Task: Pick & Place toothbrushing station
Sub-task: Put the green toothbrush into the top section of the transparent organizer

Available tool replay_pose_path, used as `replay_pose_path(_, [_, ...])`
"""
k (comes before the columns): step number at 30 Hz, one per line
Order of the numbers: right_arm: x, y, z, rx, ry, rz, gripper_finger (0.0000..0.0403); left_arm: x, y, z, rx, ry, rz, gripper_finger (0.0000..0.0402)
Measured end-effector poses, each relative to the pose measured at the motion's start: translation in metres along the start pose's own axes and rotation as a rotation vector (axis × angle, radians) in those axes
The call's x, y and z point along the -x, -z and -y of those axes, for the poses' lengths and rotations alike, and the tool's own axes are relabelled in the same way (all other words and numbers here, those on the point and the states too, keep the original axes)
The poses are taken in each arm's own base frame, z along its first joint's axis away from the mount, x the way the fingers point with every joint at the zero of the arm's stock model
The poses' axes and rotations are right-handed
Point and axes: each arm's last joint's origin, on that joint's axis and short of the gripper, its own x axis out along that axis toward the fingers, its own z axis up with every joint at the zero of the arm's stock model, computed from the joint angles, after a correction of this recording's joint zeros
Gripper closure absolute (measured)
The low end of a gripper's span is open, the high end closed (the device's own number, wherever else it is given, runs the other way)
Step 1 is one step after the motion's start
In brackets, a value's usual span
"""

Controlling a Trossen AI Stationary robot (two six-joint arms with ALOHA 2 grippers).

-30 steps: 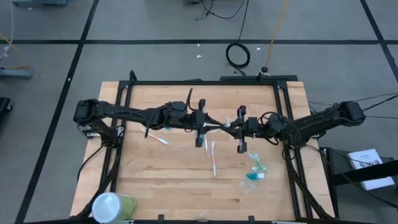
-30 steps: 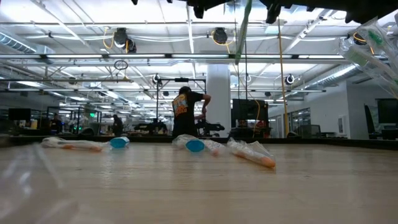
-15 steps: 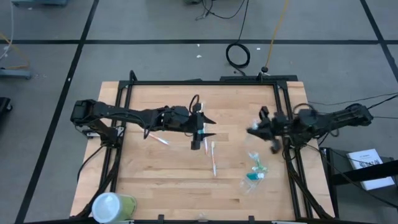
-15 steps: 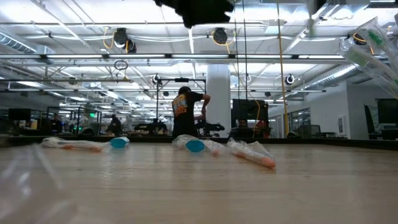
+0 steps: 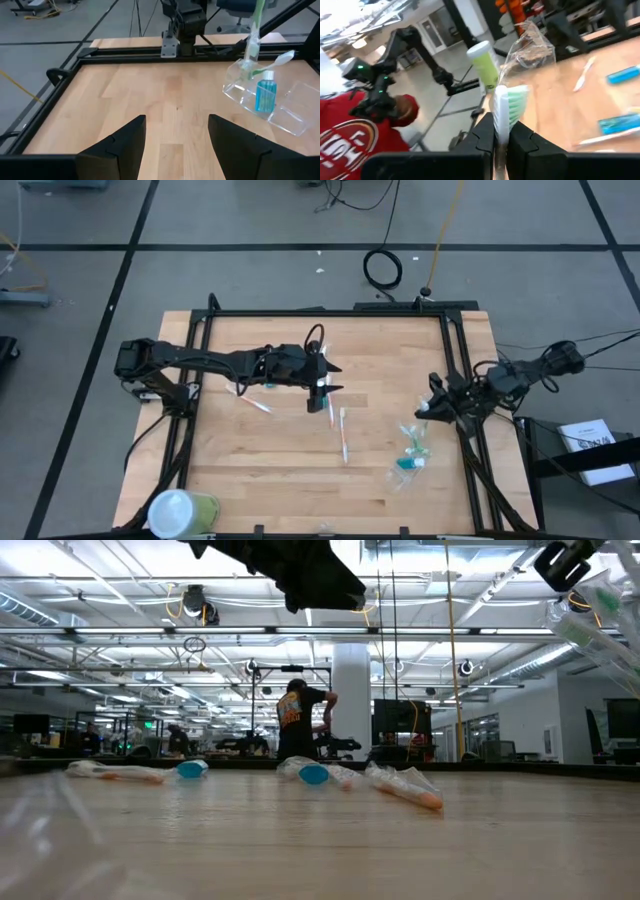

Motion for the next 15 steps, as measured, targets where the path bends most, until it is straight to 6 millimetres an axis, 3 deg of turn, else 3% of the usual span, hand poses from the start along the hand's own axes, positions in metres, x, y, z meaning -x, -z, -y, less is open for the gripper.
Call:
replay_pose_path(4, [0.001,0.007,-0.003,-0.01,-0.025,-0.063,0.0393,0.0,0.0,0.0,-0.001,0.0,0.001,0.0179])
replay_pose_path(9, [-0.005,0.034,0.002,0.065,-0.023,-0.176,0.0393,0.0,0.0,0.0,-0.001,0.001,0.0,0.0178])
replay_pose_path(15, [-0.014,0.063,0.005,0.104,-0.122,-0.142,0.0394,0.0,0.0,0.0,0.005,0.002,-0.001,0.0178])
